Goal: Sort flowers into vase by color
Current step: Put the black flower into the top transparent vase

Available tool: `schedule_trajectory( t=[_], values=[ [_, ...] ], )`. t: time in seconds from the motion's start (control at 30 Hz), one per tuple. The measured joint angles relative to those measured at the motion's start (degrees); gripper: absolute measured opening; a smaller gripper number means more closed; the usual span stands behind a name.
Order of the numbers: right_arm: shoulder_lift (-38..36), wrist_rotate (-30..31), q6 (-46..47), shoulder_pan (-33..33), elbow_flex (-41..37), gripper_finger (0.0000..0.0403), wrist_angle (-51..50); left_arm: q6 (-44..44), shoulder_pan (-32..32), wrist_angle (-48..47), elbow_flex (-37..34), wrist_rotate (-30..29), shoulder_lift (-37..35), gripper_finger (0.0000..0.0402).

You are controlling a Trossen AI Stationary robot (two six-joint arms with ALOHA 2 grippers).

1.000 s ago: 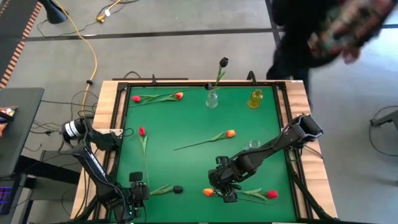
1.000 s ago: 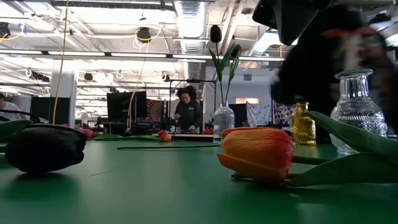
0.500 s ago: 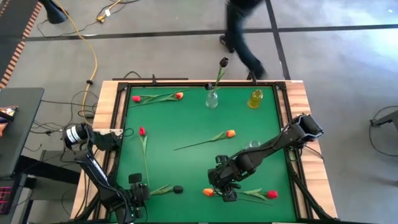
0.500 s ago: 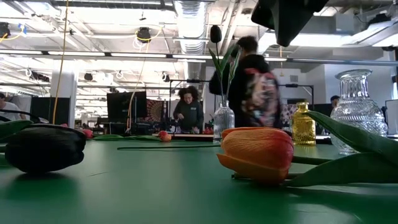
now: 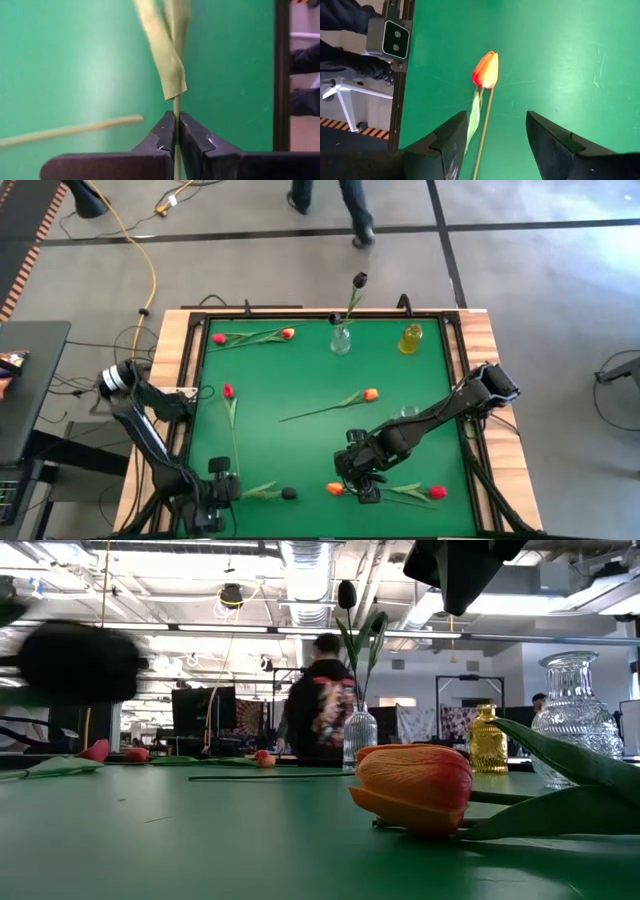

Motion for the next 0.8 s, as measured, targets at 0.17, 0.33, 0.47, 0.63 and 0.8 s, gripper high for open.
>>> schedule_trajectory(
  t=[0.17,0.33,0.47,0.63,0.8],
  values=[
    [-0.01,-0.33,-1.73,-0.56,1.64,0.0228,-0.12,6.33,4.36,-0.38,-0.04,-2.54,-10.74,0.0001],
    [-0.01,-0.48,-4.19,-1.81,5.77,0.0228,-3.40,12.57,8.89,-0.27,-0.01,-7.60,-22.36,0.0000],
    [-0.01,-0.04,-5.23,-3.31,9.21,0.0228,-7.68,18.90,11.06,0.36,0.00,-14.76,-30.58,0.0000],
    [-0.01,0.17,-3.87,-6.08,11.56,0.0228,-7.41,34.41,13.42,5.56,0.03,-22.34,-39.11,0.0000],
    [-0.06,0.16,5.87,-10.80,11.69,0.0228,-2.73,49.63,19.59,11.40,0.07,-19.17,-44.04,0.0000]
  ],
)
